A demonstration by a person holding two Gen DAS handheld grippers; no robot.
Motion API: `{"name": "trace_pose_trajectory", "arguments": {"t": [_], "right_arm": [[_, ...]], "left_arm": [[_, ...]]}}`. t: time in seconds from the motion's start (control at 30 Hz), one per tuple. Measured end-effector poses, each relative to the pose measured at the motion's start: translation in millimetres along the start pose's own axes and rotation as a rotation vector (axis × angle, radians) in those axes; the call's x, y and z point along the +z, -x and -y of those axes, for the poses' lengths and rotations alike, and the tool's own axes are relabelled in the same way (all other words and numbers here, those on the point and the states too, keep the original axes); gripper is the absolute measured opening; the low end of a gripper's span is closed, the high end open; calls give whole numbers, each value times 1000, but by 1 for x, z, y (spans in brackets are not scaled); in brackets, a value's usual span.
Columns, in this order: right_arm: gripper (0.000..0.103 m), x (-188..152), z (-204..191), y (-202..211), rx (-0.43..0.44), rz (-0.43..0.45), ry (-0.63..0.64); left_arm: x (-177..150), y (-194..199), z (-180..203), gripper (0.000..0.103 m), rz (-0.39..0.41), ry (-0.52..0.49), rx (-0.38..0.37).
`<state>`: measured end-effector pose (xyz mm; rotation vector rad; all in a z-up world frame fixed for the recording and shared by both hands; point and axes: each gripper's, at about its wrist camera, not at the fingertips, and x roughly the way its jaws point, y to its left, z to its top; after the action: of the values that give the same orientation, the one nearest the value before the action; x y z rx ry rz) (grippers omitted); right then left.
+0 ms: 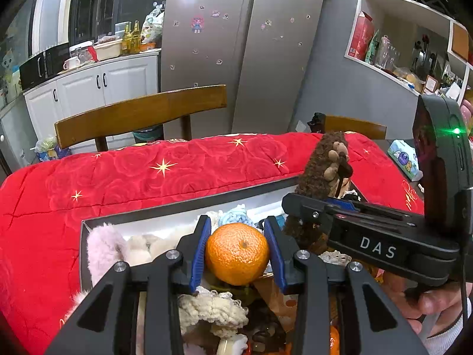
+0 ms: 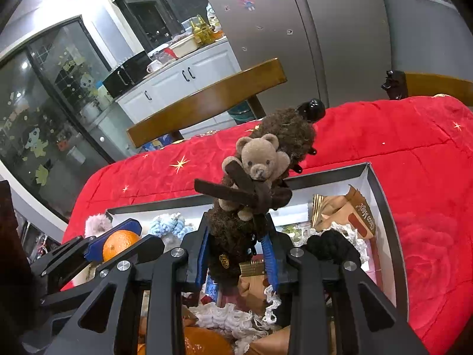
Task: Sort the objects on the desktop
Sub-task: 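Lower the orange into the tray and open the left tool while the right tool releases the hedgehog plush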
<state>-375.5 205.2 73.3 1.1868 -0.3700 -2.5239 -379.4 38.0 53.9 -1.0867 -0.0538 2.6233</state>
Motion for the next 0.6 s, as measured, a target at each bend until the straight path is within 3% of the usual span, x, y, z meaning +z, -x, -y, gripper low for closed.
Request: {"name": "trace_pose_trajectory", "arguments": {"t": [0.2, 0.27, 0.33, 0.37, 0.4, 0.5, 0.53, 0.6], "right_arm": [[35, 0, -4, 1, 5, 4, 34], [37, 1, -3, 3, 1, 8, 37], [60, 2, 0, 5, 42, 16, 20], [67, 3, 1, 8, 68, 29, 9], [78, 3, 2, 11, 83, 44, 1], [98, 3, 5, 21, 106, 96, -9], [103, 2, 6, 24, 112, 108, -13], [103, 2, 8, 28, 130, 124, -24]], "left_arm": [[1, 0, 3, 46, -8, -18, 16], [1, 1, 5, 72, -12, -35, 1], [1, 2, 10, 95, -16, -54, 4], [1, 3, 13, 103, -13, -67, 17], [1, 5, 15, 103, -6, -77, 27], [1, 9, 20, 103, 15, -100, 85], [1, 10, 20, 103, 19, -102, 93], [2, 10, 18, 103, 19, -91, 93]]}}
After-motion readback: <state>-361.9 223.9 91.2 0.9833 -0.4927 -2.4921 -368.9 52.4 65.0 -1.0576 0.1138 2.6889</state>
